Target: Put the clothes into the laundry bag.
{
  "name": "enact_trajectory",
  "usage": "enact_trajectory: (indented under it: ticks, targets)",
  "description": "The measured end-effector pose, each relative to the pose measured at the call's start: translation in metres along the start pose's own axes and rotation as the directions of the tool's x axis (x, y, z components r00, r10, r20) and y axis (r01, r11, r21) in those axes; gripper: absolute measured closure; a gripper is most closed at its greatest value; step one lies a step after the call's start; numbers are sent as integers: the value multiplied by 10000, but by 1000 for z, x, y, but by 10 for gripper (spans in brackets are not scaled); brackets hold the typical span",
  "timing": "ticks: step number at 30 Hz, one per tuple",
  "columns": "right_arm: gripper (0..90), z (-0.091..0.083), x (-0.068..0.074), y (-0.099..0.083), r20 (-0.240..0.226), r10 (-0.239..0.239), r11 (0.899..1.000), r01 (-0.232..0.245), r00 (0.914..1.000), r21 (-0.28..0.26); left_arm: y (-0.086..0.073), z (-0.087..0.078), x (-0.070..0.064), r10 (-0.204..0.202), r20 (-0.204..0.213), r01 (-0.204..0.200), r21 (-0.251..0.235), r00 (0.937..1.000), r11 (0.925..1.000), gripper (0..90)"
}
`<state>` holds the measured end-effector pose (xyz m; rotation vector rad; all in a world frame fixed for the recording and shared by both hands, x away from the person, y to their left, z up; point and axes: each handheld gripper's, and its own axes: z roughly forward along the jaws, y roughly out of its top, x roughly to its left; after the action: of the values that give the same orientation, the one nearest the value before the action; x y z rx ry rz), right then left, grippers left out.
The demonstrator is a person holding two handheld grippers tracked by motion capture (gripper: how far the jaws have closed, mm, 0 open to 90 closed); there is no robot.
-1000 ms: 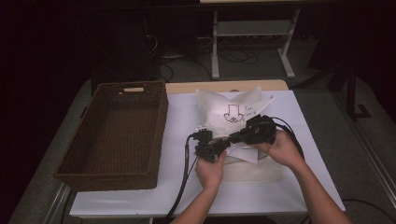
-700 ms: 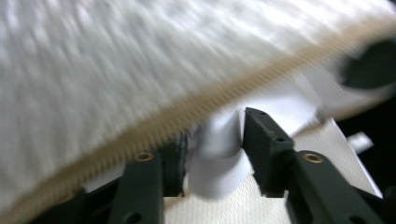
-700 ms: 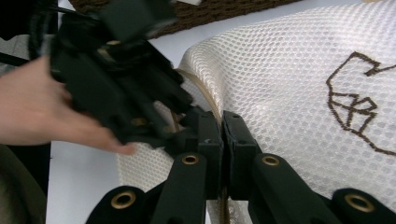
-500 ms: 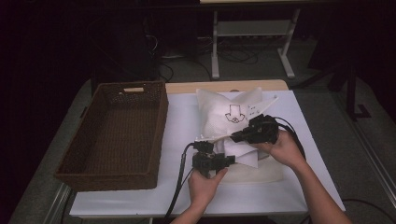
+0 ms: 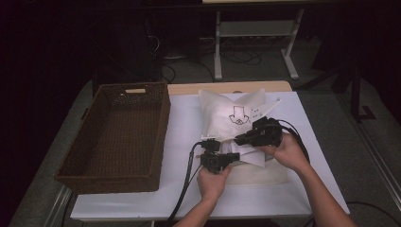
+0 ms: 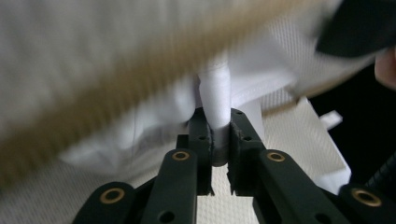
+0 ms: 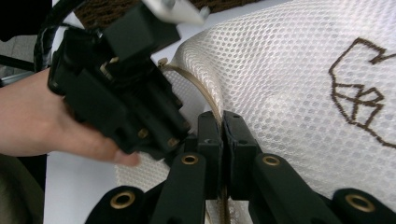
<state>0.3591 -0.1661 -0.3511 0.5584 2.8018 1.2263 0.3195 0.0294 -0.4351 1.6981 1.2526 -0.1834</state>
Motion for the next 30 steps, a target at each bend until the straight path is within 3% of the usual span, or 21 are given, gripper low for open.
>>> enact_trajectory:
  ticks: [4,8,10,13,20,21,23,26,28,30]
  targets:
    - [859,1,2,1,-46,4,10000,-4,10000,20,5,-3,-2,-3,-126,-3,-530,9999,9986,840]
    - [863,-3,4,4,-307,179,9993,-189,9994,-312,14,-4,-3,-47,-428,0,-1101,9991,9939,844]
    - [863,-2,5,5,-368,196,9992,-208,9991,-335,18,-2,1,-147,-604,77,-1147,9981,9934,843]
    - [861,4,3,3,-383,262,9996,-266,9989,-97,15,1,2,137,-1015,-227,-876,9947,9959,838]
    - [855,8,-1,-3,-203,271,9996,-273,9994,-52,10,-5,1,728,-1262,-810,-612,9893,9948,821]
    - [857,8,0,-3,-193,235,9997,-236,9995,-48,10,-6,1,761,-1422,-865,-680,9869,9939,833]
    - [858,6,2,-1,-284,176,9996,-181,9994,-194,12,-9,2,584,-1382,-726,-1003,9887,9923,841]
    - [859,3,5,6,-259,-2,9997,-4,9997,-235,15,-11,-1,706,-1207,-861,-1289,9902,9879,842]
    - [859,0,6,9,-220,-62,9996,55,9997,-294,15,-14,-4,1052,-1281,-1256,-1632,9862,9786,841]
    - [859,-2,5,11,-218,-44,9994,37,9998,-347,15,-14,-5,1041,-1314,-1279,-1881,9858,9738,841]
